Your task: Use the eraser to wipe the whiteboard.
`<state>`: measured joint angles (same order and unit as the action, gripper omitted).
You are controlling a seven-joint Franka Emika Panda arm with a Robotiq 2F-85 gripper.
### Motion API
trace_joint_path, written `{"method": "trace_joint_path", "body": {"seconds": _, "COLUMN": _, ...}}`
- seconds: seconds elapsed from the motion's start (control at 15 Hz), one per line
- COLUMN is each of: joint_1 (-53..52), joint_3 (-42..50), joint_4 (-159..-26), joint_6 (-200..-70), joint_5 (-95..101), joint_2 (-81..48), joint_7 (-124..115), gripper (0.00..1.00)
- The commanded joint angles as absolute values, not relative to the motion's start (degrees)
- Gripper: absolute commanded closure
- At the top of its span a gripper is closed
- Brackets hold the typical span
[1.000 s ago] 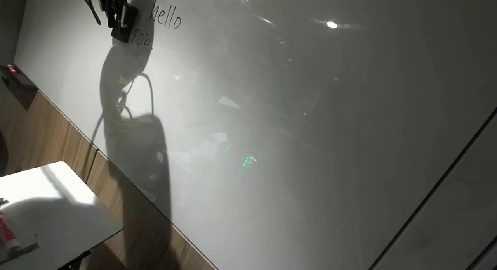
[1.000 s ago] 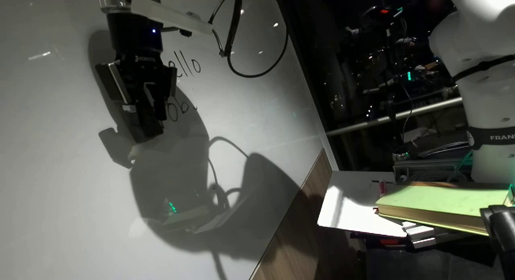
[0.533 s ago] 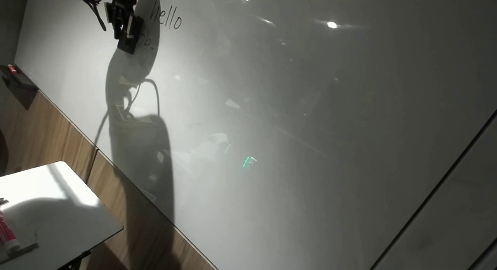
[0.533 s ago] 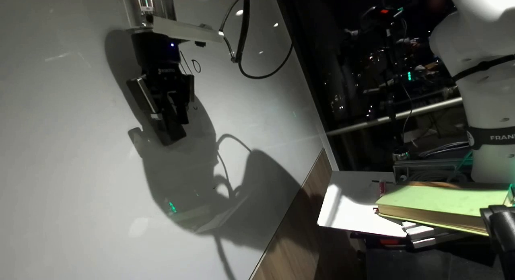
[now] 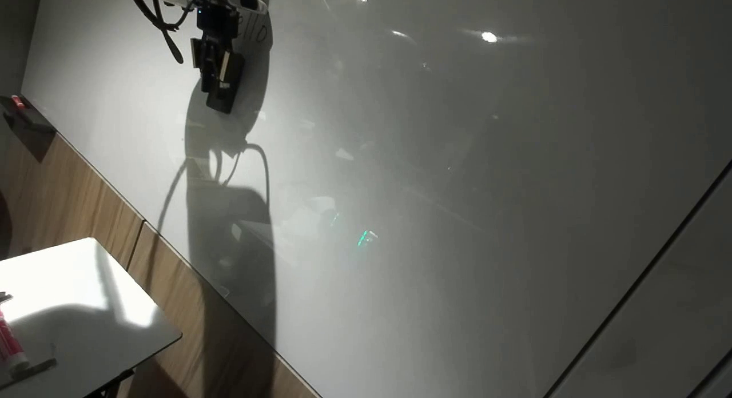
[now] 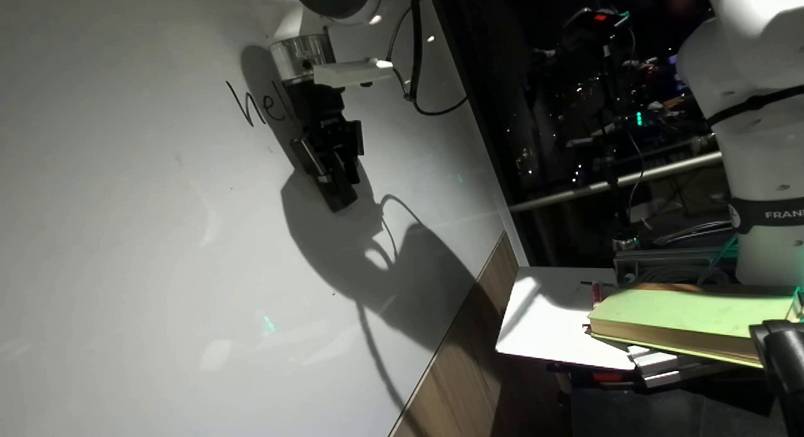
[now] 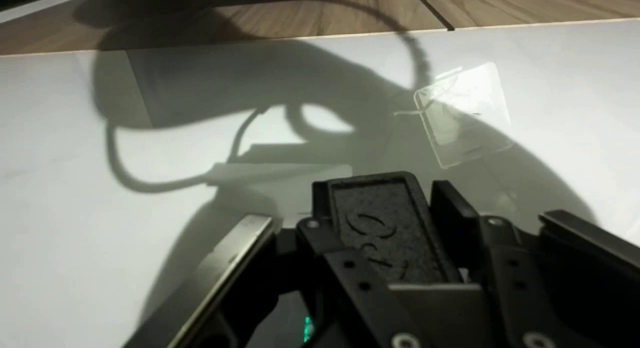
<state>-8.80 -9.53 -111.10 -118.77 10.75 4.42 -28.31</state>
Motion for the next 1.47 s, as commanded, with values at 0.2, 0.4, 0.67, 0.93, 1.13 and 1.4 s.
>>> {"method": "trace_joint_path", "body": {"seconds": 0.2, "joint_1": -4.0, "joint_3": -5.84, "joint_4": -108.54, "joint_6": -119.57, "joint_5": 11.08, "joint_2": 4.67, "joint_7": -22.6, "gripper": 0.72}}
{"method": "trace_joint_path", "body": {"seconds": 0.4, "joint_1": -4.69, "joint_3": -6.94, "joint_4": -105.87, "joint_6": -116.81, "joint_5": 10.47, "joint_2": 5.72, "joint_7": -23.12, "gripper": 0.72}}
{"method": "trace_joint_path", "body": {"seconds": 0.67, "joint_1": -4.62, "joint_3": -7.28, "joint_4": -100.67, "joint_6": -112.9, "joint_5": 11.89, "joint_2": 5.8, "joint_7": -22.43, "gripper": 0.72}}
{"method": "trace_joint_path", "body": {"seconds": 0.93, "joint_1": -4.58, "joint_3": -7.3, "joint_4": -93.74, "joint_6": -108.54, "joint_5": 12.41, "joint_2": 4.73, "joint_7": -21.28, "gripper": 0.72}}
{"method": "trace_joint_path", "body": {"seconds": 1.13, "joint_1": -4.91, "joint_3": -7.72, "joint_4": -88.85, "joint_6": -105.68, "joint_5": 12.6, "joint_2": 3.58, "joint_7": -20.95, "gripper": 0.72}}
{"method": "trace_joint_path", "body": {"seconds": 1.4, "joint_1": -5.88, "joint_3": -9.08, "joint_4": -85.96, "joint_6": -103.52, "joint_5": 12.02, "joint_2": 2.53, "joint_7": -21.95, "gripper": 0.72}}
